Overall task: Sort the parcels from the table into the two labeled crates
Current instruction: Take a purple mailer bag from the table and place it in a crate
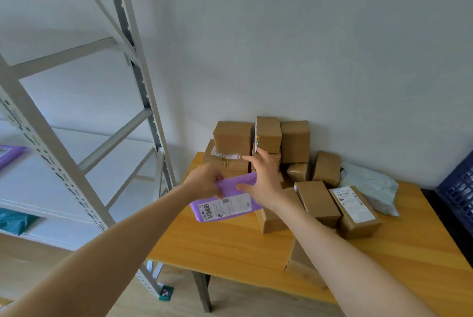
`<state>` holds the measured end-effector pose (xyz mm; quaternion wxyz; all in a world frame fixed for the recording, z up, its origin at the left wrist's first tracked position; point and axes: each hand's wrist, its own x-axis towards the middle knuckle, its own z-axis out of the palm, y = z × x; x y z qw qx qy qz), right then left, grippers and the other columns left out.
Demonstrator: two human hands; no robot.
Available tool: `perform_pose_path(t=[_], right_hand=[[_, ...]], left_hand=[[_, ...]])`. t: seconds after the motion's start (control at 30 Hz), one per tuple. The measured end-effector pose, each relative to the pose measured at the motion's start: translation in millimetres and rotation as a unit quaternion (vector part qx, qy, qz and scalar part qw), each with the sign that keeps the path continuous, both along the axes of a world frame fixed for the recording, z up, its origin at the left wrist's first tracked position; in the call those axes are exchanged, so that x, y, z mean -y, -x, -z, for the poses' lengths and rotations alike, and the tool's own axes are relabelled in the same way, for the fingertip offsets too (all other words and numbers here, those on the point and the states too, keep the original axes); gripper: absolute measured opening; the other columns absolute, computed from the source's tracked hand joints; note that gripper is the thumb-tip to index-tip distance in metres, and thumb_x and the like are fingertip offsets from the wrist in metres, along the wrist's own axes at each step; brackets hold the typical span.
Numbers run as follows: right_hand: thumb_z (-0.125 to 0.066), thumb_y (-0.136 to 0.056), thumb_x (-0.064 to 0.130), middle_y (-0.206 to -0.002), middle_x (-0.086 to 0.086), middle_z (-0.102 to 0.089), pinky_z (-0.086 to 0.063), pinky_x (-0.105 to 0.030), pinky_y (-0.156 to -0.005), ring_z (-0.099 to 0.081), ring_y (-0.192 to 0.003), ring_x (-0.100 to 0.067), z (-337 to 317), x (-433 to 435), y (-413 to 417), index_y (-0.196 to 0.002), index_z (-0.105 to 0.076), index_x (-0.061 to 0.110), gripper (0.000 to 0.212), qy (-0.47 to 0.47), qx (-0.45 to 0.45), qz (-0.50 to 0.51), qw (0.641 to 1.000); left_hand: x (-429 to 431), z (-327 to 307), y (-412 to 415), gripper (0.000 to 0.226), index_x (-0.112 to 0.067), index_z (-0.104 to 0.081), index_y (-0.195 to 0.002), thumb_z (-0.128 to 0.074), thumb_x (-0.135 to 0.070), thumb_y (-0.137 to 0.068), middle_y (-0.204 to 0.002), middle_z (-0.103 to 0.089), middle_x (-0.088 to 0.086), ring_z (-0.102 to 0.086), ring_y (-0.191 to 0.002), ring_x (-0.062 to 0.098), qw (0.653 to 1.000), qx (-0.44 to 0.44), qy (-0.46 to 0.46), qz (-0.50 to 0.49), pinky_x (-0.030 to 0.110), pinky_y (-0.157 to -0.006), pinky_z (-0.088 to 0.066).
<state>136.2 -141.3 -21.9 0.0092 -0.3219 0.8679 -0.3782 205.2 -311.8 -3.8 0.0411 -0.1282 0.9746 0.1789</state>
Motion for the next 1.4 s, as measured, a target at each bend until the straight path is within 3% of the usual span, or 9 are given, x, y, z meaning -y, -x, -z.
perform_pose_path(t=[0.2,0.27,0.33,0.43,0.67,0.8,1.0,1.23,1.4], right_hand=[[-0.072,-0.084,0.033,-0.132,0.009,-0.056,0.023,-0.033,-0.112,-0.044,-0.13,-0.007,-10,1,0,-0.11,-0.066,0.025,0.028,-0.097,-0.145,-0.036,0.984],[-0.069,-0.086,0.027,-0.124,0.009,-0.062,-0.001,-0.039,-0.12,-0.053,-0.12,-0.009,-14,2,-3,-0.113,-0.066,0.023,0.028,-0.102,-0.115,-0.059,0.986],[-0.066,-0.088,0.02,-0.117,0.005,-0.066,-0.041,-0.029,-0.101,-0.06,-0.109,-0.013,-17,4,-6,-0.12,-0.063,0.021,0.032,-0.089,-0.048,-0.07,0.992],[-0.066,-0.088,0.015,-0.115,0.002,-0.068,-0.042,-0.011,-0.073,-0.062,-0.104,-0.012,-21,3,-6,-0.124,-0.06,0.018,0.037,-0.076,-0.015,-0.061,0.995],[-0.068,-0.086,0.007,-0.118,-0.003,-0.067,-0.048,-0.023,-0.089,-0.062,-0.108,-0.016,-20,-11,3,-0.125,-0.06,0.011,0.04,0.001,0.065,-0.012,0.998],[-0.07,-0.084,0.0,-0.115,-0.005,-0.067,-0.051,-0.026,-0.09,-0.063,-0.107,-0.018,-14,-28,14,-0.12,-0.059,0.006,0.038,0.099,0.17,0.056,0.979],[-0.071,-0.085,0.004,-0.112,-0.004,-0.065,-0.059,-0.036,-0.077,-0.066,-0.099,-0.018,-17,-49,16,-0.127,-0.054,0.019,0.047,0.25,0.322,0.109,0.907],[-0.068,-0.085,-0.003,-0.111,-0.013,-0.068,-0.059,-0.036,-0.069,-0.071,-0.095,-0.022,-21,-51,9,-0.135,-0.052,0.02,0.057,0.369,0.401,0.074,0.835],[-0.068,-0.085,-0.003,-0.116,-0.016,-0.065,-0.058,-0.036,-0.071,-0.069,-0.101,-0.026,-26,-54,2,-0.135,-0.052,0.02,0.057,0.367,0.401,0.054,0.838]], left_hand=[[-7,-13,9,0.041,-0.019,-0.07,-0.108,-0.083,-0.029,-0.07,-0.11,-0.065,-0.002,-0.058,-0.102,0.02,0.995,-0.027,0.075,0.064,0.034,-0.09,-0.044],[-8,-17,11,0.041,-0.021,-0.069,-0.109,-0.083,-0.029,-0.071,-0.111,-0.066,-0.003,-0.057,-0.106,0.02,0.992,-0.028,0.103,0.074,0.035,-0.096,-0.038],[-11,-20,13,0.041,-0.022,-0.067,-0.108,-0.082,-0.029,-0.071,-0.109,-0.067,-0.004,-0.057,-0.106,0.02,0.989,-0.033,0.118,0.078,0.036,-0.096,-0.034],[-14,-24,14,0.042,-0.023,-0.06,-0.106,-0.082,-0.027,-0.07,-0.102,-0.065,-0.008,-0.058,-0.101,0.019,0.989,-0.053,0.118,0.072,0.033,-0.092,-0.032],[-15,-24,13,0.081,-0.028,-0.041,-0.137,-0.083,-0.032,-0.068,-0.128,-0.055,-0.004,-0.042,-0.126,0.022,0.986,-0.141,0.085,0.024,0.037,-0.106,-0.024],[-8,-24,11,0.103,-0.027,-0.027,-0.147,-0.088,-0.026,-0.064,-0.143,-0.039,0.006,-0.038,-0.131,0.029,0.984,-0.171,-0.028,-0.049,0.043,-0.107,-0.033],[-6,-21,6,0.077,-0.017,-0.045,-0.126,-0.09,-0.02,-0.064,-0.098,-0.057,-0.012,-0.059,-0.094,0.012,0.924,-0.087,-0.35,-0.128,0.014,-0.058,-0.043],[-6,-16,1,0.077,-0.021,-0.04,-0.14,-0.081,-0.01,-0.075,-0.107,-0.067,0.003,-0.066,-0.095,0.018,0.887,-0.079,-0.446,-0.095,0.029,-0.065,-0.057],[-8,-18,2,0.068,-0.023,-0.044,-0.134,-0.078,-0.005,-0.078,-0.112,-0.067,0.005,-0.066,-0.101,0.023,0.874,-0.099,-0.47,-0.067,0.042,-0.081,-0.059]])
